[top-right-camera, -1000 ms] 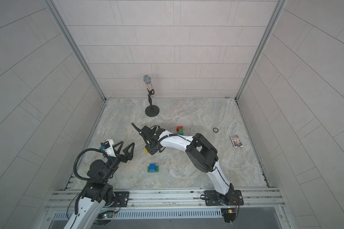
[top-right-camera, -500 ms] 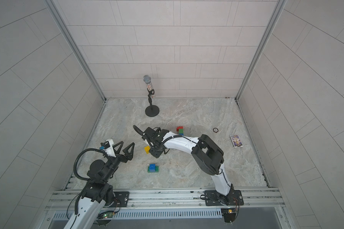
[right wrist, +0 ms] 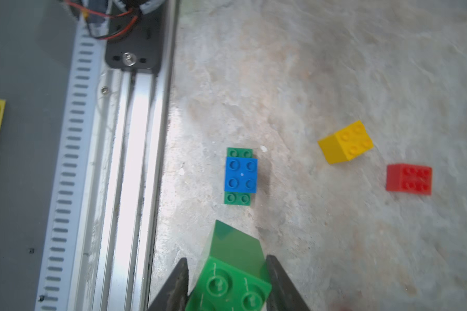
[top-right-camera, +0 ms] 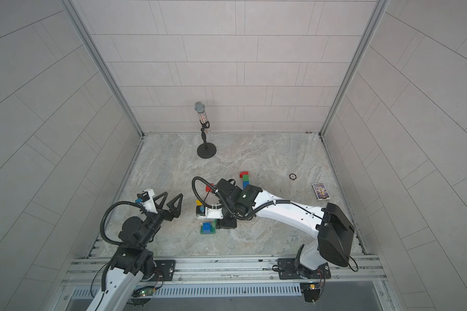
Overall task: Assemble the number 1 with lego
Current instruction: Assemble the lego brick with the lego brick.
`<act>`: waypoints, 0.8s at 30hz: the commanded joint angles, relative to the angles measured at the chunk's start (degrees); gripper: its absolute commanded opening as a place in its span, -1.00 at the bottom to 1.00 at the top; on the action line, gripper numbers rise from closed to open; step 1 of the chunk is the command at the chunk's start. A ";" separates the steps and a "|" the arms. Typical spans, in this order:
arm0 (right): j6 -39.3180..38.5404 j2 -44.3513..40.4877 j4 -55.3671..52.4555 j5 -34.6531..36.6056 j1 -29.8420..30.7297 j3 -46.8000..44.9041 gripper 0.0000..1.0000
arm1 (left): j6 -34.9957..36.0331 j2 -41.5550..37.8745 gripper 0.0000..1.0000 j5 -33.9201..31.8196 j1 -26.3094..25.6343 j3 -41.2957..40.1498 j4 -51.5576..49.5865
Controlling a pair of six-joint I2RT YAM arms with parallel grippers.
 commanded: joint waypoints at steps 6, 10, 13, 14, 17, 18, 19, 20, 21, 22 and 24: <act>-14.21 6.87 -5.93 -3.07 1.51 8.24 -1.00 | -0.31 -0.52 0.99 -0.31 0.06 -1.17 0.53; -18.62 11.47 -10.07 -1.96 3.00 13.61 -1.00 | -0.31 -0.43 1.00 -0.31 0.04 -1.17 0.62; -21.20 14.35 -12.56 -1.01 4.00 16.43 -1.00 | -0.30 -0.43 1.00 -0.35 0.09 -1.17 0.66; -21.82 15.14 -13.16 -0.48 4.35 17.17 -1.00 | -0.34 -0.43 1.00 -0.32 0.08 -1.17 0.62; -22.51 16.53 -14.30 1.67 5.22 18.43 -1.00 | -0.30 -0.43 1.00 -0.27 0.07 -1.13 0.62; -22.65 16.86 -14.49 2.19 5.47 18.62 -1.00 | -0.30 -0.43 1.00 -0.35 0.04 -1.17 0.62; -22.73 17.14 -14.63 2.65 5.64 18.75 -1.00 | -0.30 -0.43 1.00 -0.31 0.08 -1.17 0.62; -22.83 17.38 -14.67 2.86 5.70 18.83 -1.00 | -0.30 -0.43 1.00 -0.34 0.06 -1.17 0.62; -22.81 17.59 -14.55 3.18 5.70 18.85 -1.00 | -0.30 -0.43 0.99 -0.36 0.09 -1.17 0.63; -22.80 17.83 -14.34 3.59 5.79 18.76 -1.00 | -0.29 -0.43 1.00 -0.27 0.10 -1.17 0.63; -22.68 18.17 -13.94 4.32 5.79 18.83 -1.00 | -0.30 -0.43 1.00 -0.27 0.08 -1.17 0.63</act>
